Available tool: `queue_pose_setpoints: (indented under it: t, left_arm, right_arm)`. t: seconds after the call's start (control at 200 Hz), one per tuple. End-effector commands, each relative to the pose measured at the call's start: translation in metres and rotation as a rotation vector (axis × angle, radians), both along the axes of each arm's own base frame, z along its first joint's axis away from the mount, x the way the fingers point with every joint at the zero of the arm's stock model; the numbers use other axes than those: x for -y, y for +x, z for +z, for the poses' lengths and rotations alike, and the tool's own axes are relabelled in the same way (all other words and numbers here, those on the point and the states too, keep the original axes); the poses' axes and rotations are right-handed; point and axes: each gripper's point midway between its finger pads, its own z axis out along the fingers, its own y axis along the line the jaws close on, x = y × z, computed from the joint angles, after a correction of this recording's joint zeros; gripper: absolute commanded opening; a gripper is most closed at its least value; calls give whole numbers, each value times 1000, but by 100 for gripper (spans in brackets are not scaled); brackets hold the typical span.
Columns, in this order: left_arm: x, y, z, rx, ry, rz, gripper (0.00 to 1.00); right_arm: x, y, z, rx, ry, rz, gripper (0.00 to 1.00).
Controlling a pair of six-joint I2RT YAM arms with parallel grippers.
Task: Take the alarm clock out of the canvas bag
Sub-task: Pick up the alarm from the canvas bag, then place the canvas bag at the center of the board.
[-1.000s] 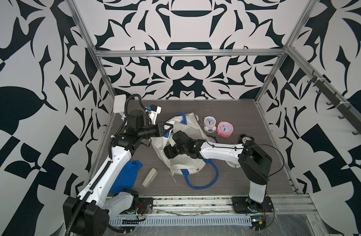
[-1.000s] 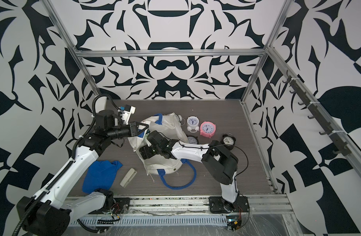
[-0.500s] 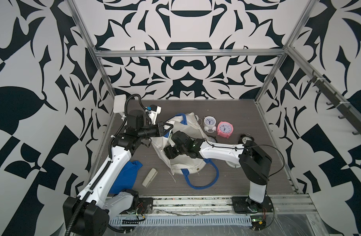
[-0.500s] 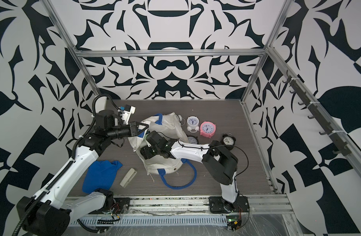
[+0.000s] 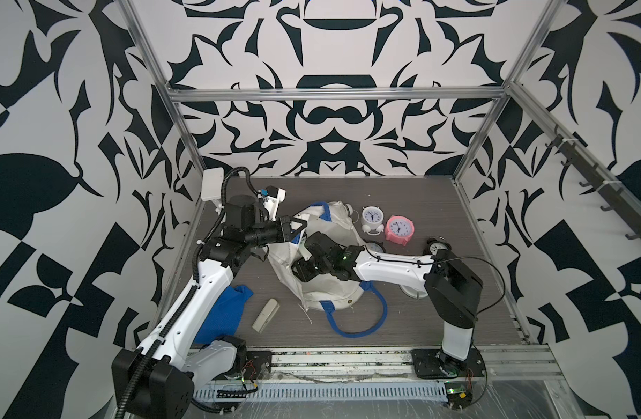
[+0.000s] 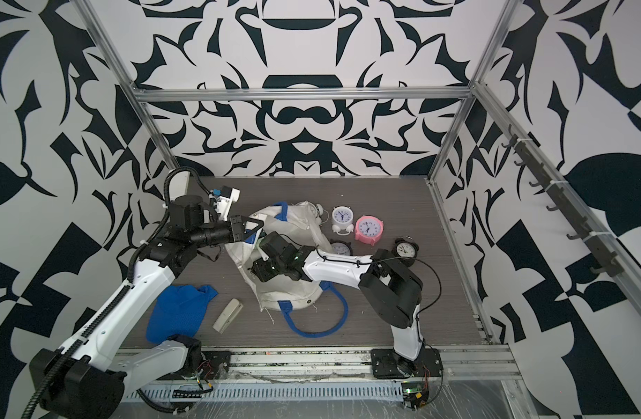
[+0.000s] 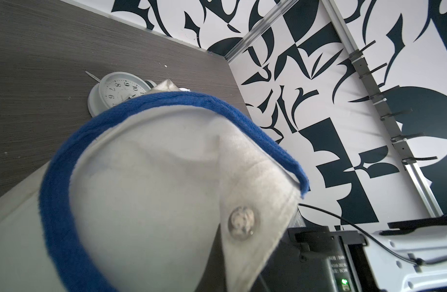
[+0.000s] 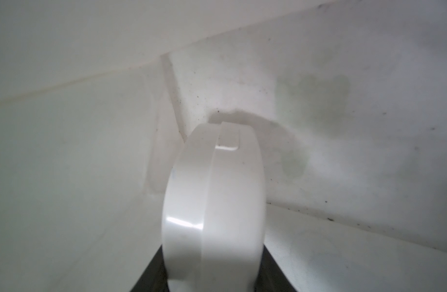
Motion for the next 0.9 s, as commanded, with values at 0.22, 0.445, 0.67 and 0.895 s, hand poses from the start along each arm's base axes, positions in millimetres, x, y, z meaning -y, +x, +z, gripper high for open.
queue_pose_setpoints:
  t: [0.22, 0.445, 0.67, 0.895]
  left_arm:
    - [-31, 29, 31, 51, 47, 222, 0]
    - [-54, 60, 40, 32, 11, 336, 0]
    - [-60, 92, 51, -4, -68, 382, 0]
    - [-73, 150, 57, -110, -236, 469, 0]
  right_arm:
    - [8, -18, 138, 165, 200, 100, 36]
    - [43, -16, 179, 219, 182, 65, 36]
    - [88, -5, 205, 252, 132, -5, 36]
    - [156, -2, 217, 294, -62, -97, 36]
